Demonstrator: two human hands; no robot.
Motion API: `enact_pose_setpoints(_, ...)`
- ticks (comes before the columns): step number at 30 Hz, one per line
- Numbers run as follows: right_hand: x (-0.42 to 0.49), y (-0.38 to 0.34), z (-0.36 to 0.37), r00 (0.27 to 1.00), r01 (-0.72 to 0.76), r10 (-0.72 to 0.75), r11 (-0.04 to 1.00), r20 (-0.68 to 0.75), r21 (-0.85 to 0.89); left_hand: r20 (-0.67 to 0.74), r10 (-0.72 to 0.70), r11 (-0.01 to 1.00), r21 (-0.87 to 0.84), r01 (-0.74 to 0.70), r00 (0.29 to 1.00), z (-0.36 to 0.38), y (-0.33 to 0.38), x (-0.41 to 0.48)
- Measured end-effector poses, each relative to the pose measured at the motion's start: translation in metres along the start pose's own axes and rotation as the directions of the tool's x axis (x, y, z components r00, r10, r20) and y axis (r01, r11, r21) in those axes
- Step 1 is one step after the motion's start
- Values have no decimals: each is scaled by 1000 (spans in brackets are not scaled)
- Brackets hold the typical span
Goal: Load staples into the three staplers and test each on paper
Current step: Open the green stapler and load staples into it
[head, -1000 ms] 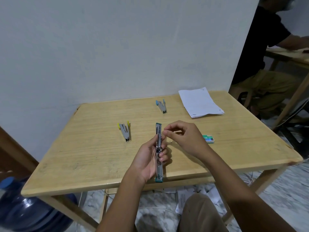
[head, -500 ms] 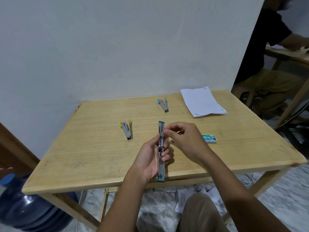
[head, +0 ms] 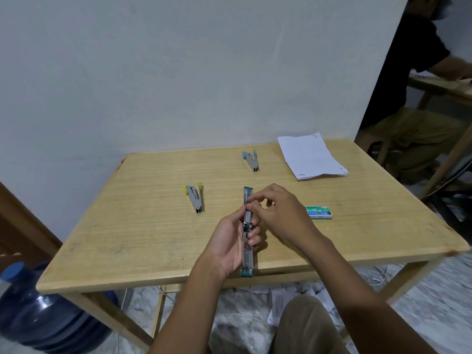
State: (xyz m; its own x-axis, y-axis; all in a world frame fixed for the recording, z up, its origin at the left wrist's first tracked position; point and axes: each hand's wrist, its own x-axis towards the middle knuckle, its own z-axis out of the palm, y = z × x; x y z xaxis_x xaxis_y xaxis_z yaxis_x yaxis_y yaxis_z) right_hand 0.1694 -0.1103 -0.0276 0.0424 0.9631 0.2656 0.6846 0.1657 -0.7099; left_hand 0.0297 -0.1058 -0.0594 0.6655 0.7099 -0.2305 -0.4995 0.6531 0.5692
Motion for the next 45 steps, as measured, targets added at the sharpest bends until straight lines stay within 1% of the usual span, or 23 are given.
enact_pose_setpoints(2,-2,-1,1,999,16,-18,999,-49,-38,-3,5,1000,13,-5,1000,-1,0,0)
enact_pose_setpoints(4,-5,0,-1,996,67,-69,997,-51,-48,-3,11,1000,24,-11,1000,-1,-1,0)
enact_pose_setpoints(6,-11,5,-6,991,127,-125,991,40,-42,-10,18,1000,21,-18,1000,-1,-1,0)
enact_pose_setpoints(9,-17,10,-13,958,220,-198,971,206,-92,-16,34,999,10,-33,999,-3,-1,2)
enact_pose_setpoints(11,-17,12,-17,942,278,-231,944,244,-178,-10,34,999,9,-34,999,-4,-2,3)
enact_pose_setpoints(15,-6,9,-25,915,388,-313,858,255,-336,4,30,999,18,-31,1000,-6,-2,4)
enact_pose_setpoints(18,4,7,-30,922,380,-306,832,238,-404,39,0,999,34,-1,999,-6,-1,5)
enact_pose_setpoints(21,9,6,-28,930,368,-310,814,200,-450,48,-23,1000,15,23,999,-6,0,5)
enact_pose_setpoints(24,9,4,-25,952,307,-258,814,167,-492,44,-30,999,15,30,999,-5,0,4)
enact_pose_setpoints(26,7,5,-23,965,261,-214,834,151,-486,38,-36,999,5,36,999,-5,0,4)
enact_pose_setpoints(28,2,6,-21,969,246,-214,875,121,-418,25,-30,1000,4,30,999,-5,0,4)
enact_pose_setpoints(30,-9,7,-19,966,258,-245,941,85,-218,6,-19,1000,-8,19,1000,-3,0,2)
enact_pose_setpoints(31,-16,8,-19,960,277,-269,955,81,-104,-9,-10,1000,-25,10,1000,-2,0,2)
enact_pose_setpoints(32,-22,8,-19,950,302,-299,953,89,-25,-27,1,999,-43,-3,1000,-1,-1,1)
enact_pose_setpoints(33,-27,8,-17,938,335,-334,942,97,11,-49,15,998,-53,-17,999,0,-1,0)
enact_pose_setpoints(35,-32,12,-12,918,388,-390,921,72,35,-87,45,998,-48,-49,995,2,-1,0)
enact_pose_setpoints(38,-33,16,-5,915,402,-402,915,-11,33,-114,70,997,-29,-74,991,3,0,1)
enact_pose_setpoints(42,-36,9,0,888,431,-446,892,-112,-133,-117,81,997,16,-80,990,3,-1,0)
enact_pose_setpoints(45,-35,4,3,905,375,-399,912,-147,-165,-121,90,996,28,-88,989,5,-1,-1)
